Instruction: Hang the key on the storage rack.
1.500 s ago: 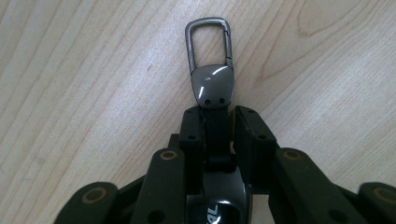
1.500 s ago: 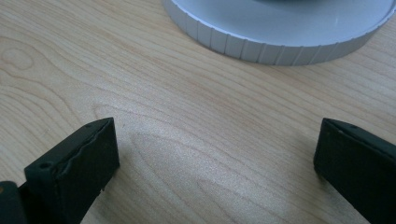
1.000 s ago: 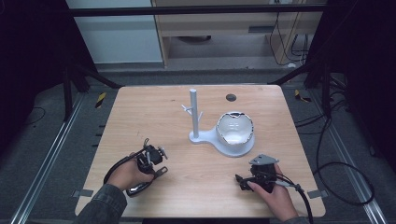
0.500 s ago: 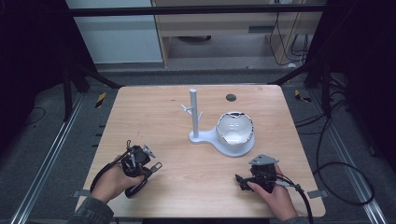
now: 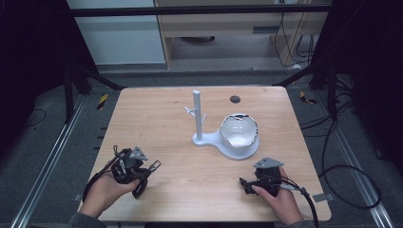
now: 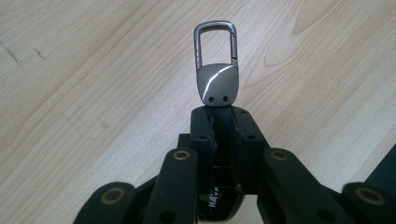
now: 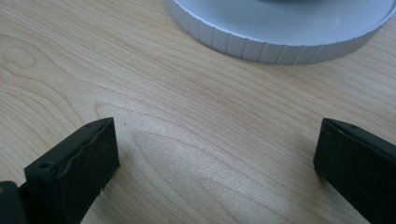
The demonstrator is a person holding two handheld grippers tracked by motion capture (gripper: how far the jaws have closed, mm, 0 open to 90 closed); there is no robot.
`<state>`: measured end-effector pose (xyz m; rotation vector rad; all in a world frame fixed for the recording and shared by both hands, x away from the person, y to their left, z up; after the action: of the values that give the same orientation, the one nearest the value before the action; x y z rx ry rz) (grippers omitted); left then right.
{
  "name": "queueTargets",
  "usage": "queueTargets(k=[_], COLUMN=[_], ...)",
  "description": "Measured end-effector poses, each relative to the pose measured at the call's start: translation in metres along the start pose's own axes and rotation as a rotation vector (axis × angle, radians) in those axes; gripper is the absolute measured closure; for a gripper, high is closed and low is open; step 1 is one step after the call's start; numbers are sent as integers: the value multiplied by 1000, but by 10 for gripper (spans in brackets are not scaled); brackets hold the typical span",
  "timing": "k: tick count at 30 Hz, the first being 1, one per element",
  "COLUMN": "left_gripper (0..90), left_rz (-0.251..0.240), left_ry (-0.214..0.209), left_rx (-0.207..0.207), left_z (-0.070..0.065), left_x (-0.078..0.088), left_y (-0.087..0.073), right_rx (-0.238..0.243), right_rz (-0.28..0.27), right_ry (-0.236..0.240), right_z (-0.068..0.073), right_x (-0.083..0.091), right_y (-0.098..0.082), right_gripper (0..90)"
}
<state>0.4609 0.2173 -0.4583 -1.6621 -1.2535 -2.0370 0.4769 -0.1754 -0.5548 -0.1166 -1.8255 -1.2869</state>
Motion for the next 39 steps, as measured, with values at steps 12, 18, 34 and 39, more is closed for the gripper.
queueTargets(k=[12,18,34,39], left_gripper=[805,805,805,805], left_rz=[-44,-87,-160,-163], left_ry=[0,7,8,8], left_rx=[7,15,20,18], left_z=[-1,-2,-7,-8], left_x=[8,14,17,16], left_y=[2,6,21,23], right_rx=[0,0,0,-1], right_rz=[0,0,0,0], right_ry=[0,0,0,1], right_z=[0,0,0,0], right_x=[0,0,0,0], right_y=[0,0,0,0], right_gripper=[5,5,5,5])
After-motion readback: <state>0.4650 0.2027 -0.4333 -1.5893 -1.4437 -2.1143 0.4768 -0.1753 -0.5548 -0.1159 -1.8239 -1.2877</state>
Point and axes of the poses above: each handheld gripper's, and its own axes: x roughly backward along the jaws, y roughly out of its top, z roughly to its left, the point moved 6 cm from there along -x, roughly forward along the jaws, and after that the axes turned 6 degrees about x, right-handed, at the moved point
